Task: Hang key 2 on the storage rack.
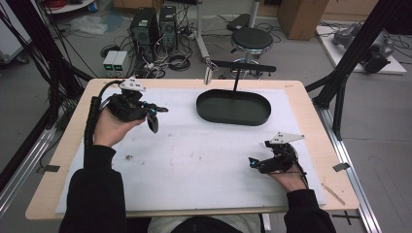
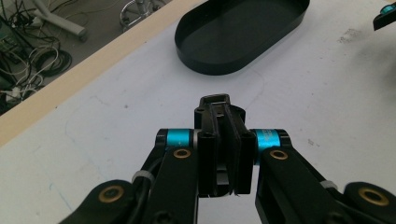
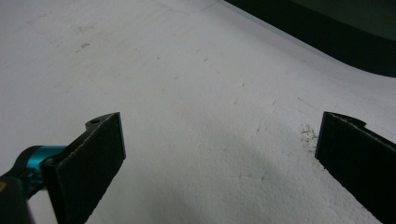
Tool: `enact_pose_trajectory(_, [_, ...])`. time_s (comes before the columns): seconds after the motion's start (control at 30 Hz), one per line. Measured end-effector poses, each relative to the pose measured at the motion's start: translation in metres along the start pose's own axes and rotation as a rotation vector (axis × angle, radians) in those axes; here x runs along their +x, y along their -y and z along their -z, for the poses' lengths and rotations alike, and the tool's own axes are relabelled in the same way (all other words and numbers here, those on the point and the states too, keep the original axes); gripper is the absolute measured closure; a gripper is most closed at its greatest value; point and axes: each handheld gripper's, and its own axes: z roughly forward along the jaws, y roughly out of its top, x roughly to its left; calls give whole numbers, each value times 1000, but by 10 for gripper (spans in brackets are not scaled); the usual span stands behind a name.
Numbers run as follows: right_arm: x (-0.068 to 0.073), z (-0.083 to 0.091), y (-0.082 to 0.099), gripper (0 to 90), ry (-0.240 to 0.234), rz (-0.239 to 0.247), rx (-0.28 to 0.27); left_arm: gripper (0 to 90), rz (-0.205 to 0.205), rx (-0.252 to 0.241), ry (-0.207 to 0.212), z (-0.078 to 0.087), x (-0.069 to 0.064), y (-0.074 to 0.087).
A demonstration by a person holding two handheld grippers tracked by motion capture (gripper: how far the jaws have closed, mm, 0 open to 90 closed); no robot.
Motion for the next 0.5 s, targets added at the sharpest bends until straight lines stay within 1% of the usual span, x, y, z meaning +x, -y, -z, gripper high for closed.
enact_pose_trajectory(0.1, [0,-1,0,9,0,-2,4,838,-9,0,8,-4,-1,-4])
enact_pose_trajectory(0.2, [0,0,0,8,1,1,3,838,-6,-15,8,-8,-2,-9])
enact_pose_trajectory(0.3, [-1,0,0,9,0,1,0,838,-3,-18,21,-13,-3,-13])
enact_pose_trajectory(0.37, [0,0,0,9,-1,-1,2,838,-16,-18,25,-17,-4,-17])
enact_pose_trajectory(0.4, [0,0,0,9,0,-1,2,838,-18,-24,26,-19,-6,-19])
enact_pose_trajectory(0.47, [0,-1,0,9,0,2,3,838,-41,-38,34,-21,-9,-24])
enact_pose_trajectory(0.5, [0,-1,0,8,0,2,4,838,-37,-57,44,-24,-10,-26])
